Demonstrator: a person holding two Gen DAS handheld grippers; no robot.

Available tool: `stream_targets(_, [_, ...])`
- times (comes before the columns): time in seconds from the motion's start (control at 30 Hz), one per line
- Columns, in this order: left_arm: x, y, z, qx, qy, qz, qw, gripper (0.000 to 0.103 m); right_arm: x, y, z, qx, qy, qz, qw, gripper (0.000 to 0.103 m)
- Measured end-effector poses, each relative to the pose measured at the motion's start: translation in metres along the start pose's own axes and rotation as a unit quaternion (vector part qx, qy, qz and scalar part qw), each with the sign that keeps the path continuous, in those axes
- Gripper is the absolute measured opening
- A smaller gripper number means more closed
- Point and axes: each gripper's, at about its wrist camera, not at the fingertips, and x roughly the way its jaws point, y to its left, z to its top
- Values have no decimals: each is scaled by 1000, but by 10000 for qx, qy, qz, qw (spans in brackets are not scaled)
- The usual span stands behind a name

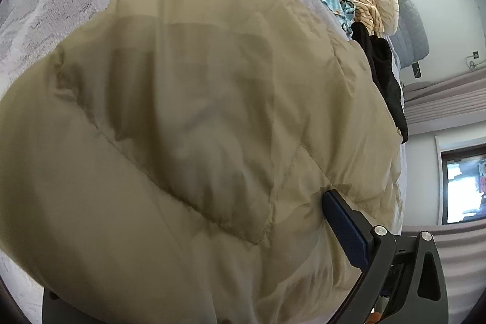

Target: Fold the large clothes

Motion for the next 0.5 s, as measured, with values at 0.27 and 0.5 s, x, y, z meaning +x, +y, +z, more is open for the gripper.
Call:
stream_targets(0.27, [-29, -6, -2, 223, -466, -96, 9986, 27, -1, -6, 4, 368, -5, 270, 9990, 76])
stream_targets(0.5, [-59, -45, -18, 1509, -862, 409, 9839, 20, -12, 5, -1, 156, -114, 397, 9990, 28])
